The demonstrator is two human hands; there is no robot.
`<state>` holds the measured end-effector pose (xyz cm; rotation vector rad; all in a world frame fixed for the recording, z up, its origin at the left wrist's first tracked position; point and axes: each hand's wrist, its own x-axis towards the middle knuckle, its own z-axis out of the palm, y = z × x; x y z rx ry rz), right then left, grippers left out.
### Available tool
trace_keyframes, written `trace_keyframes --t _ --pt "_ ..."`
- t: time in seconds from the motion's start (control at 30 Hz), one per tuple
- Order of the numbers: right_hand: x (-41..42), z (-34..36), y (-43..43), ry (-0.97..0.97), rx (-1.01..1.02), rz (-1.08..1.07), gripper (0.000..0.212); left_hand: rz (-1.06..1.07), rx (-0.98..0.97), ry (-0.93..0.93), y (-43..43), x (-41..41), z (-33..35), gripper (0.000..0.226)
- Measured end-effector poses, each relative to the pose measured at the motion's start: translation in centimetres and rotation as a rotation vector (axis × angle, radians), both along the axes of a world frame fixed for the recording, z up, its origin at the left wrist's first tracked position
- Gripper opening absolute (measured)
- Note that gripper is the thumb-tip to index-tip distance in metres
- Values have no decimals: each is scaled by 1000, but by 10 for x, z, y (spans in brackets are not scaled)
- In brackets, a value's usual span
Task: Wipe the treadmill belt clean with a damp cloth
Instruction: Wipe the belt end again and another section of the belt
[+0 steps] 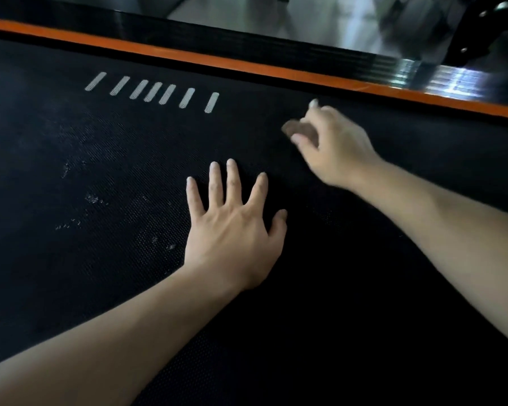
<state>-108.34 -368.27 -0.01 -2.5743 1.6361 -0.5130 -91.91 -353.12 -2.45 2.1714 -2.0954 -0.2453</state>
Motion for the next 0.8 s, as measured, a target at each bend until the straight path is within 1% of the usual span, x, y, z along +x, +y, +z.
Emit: trace_keyframes --t 0.03,0.07,0.1,0.17,0.2,0.23,0.27,0.3,0.4,0.43,0.47,0.5,0.57,0.6,0.63,0.73,0.77,0.8 --pt "-2 -2 4 -21 16 72 29 0 5 -1 0 0 0 74" --pt "-7 0 0 -24 22 90 27 -3 7 -4 0 0 -1 75" --pt "-12 3 -13 -1 9 45 29 -5 3 -10 0 1 -1 75" --pt "-23 11 -48 24 -16 -171 39 -2 -5 -13 0 2 -2 75" --pt "-29 13 -63 21 -13 -284 41 1 -9 -13 0 1 -2 75" --pt "-31 13 -70 22 -10 -347 40 1 -11 -11 0 1 -2 75" --pt "-29 9 -70 27 -12 -337 37 -2 -8 -7 0 0 -2 75" --pt "-25 6 -63 32 -19 -269 36 -4 -4 -4 0 0 -2 75" --pt "-26 0 -40 -10 14 25 28 2 -5 -11 -2 0 -2 75" --pt "-33 2 -42 26 10 49 28 5 -8 -15 -2 0 -2 75" --pt "-41 5 -52 67 -12 5 31 5 -11 -18 -3 0 -2 75" --pt "-49 10 -63 91 -31 -104 34 4 -12 -18 -2 0 -2 75" --pt "-61 15 -77 44 -27 -325 34 4 -15 -9 -2 0 -2 75" --pt "-60 12 -75 24 -29 -353 33 3 -18 -6 -2 0 -2 75" --pt "-56 7 -68 23 -37 -323 32 2 -16 -4 -2 0 -2 75" --pt "-50 -4 -35 -2 -20 -88 27 3 -11 -4 -2 0 -2 75" --pt "-55 -5 -30 14 -19 -47 26 7 -15 -1 -2 0 -3 75" --pt "-61 -2 -35 61 -40 -64 26 12 -20 1 -2 0 -3 76"
